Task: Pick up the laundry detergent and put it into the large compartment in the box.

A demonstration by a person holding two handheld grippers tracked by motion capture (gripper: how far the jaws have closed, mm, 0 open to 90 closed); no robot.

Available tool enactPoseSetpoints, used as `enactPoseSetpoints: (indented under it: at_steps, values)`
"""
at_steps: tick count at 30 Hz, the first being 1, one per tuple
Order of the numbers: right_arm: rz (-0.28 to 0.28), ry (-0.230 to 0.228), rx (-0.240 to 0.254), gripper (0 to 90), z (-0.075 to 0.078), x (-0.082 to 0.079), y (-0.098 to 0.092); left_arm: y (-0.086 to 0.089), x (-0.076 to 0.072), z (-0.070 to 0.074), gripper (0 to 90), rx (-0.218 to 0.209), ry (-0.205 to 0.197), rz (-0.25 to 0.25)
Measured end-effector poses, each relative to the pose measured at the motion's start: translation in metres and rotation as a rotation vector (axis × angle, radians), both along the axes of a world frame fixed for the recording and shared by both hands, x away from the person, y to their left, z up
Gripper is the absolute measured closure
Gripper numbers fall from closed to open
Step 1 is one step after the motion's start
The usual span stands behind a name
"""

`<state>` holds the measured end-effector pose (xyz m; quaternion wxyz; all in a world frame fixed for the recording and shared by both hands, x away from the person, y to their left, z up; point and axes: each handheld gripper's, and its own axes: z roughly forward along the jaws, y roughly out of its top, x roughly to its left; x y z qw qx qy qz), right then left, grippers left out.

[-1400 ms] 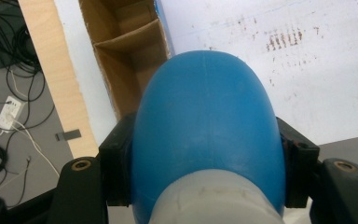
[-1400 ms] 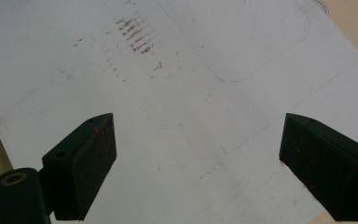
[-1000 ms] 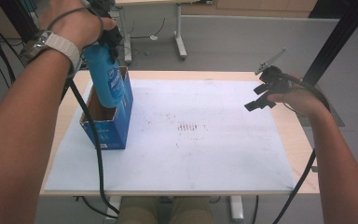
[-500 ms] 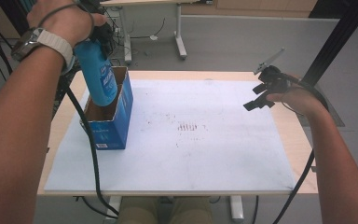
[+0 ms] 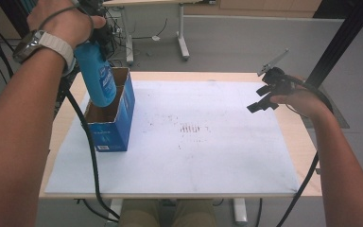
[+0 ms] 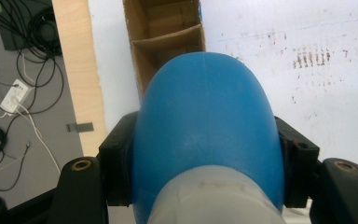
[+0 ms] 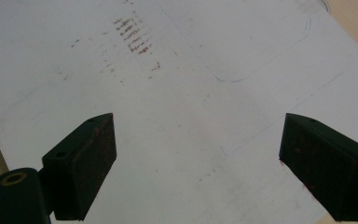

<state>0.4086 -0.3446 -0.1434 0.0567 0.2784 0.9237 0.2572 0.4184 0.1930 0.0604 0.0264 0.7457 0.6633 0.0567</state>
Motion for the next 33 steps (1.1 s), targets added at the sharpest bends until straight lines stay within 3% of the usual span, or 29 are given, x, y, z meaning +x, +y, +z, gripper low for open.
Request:
enactPoseSetpoints:
  at_steps: [33]
  values:
    - [-0.011,0.021,-0.012,11.2,-0.006,0.007,0.004,0.02,0.017,-0.031,37.3,0.002,-0.002,0.029]
